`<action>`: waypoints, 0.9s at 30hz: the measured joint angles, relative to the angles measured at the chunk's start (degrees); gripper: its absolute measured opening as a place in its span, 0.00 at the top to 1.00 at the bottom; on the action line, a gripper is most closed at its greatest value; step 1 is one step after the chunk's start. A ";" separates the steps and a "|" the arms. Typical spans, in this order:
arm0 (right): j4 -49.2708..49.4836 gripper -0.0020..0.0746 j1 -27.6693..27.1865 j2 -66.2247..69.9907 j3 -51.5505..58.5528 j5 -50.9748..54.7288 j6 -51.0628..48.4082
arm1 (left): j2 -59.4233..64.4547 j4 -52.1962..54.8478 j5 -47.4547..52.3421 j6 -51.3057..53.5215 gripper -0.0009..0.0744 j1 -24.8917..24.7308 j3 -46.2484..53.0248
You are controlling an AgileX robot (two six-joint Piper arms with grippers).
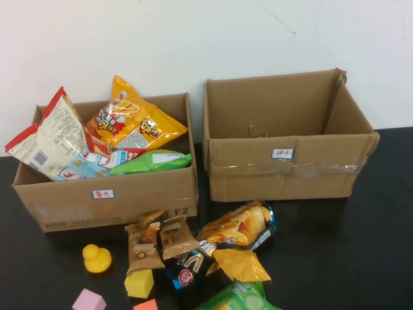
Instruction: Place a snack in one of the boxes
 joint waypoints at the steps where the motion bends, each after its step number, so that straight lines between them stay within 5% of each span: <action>1: 0.00 0.97 0.00 0.00 0.00 0.00 0.00 | 3.09 2.43 2.52 1.80 0.99 -0.12 -2.85; 7: 0.00 0.97 0.00 0.00 0.00 0.00 0.00 | 20.57 8.27 10.32 10.97 0.99 -6.19 -14.42; 16: 0.00 0.97 0.00 0.00 0.00 0.00 0.00 | 47.85 22.93 11.96 10.31 0.96 -24.06 -23.66; 19: 0.00 0.97 0.00 0.00 0.00 0.00 0.00 | 56.08 24.97 10.67 6.76 0.82 -28.48 -26.11; 24: 0.00 0.97 0.00 0.00 0.00 0.00 0.00 | 70.32 25.66 5.73 -2.95 0.37 -31.62 -29.88; 27: 0.00 0.97 0.00 0.00 0.00 0.00 0.00 | 76.88 27.89 2.02 -8.58 0.20 -31.62 -32.01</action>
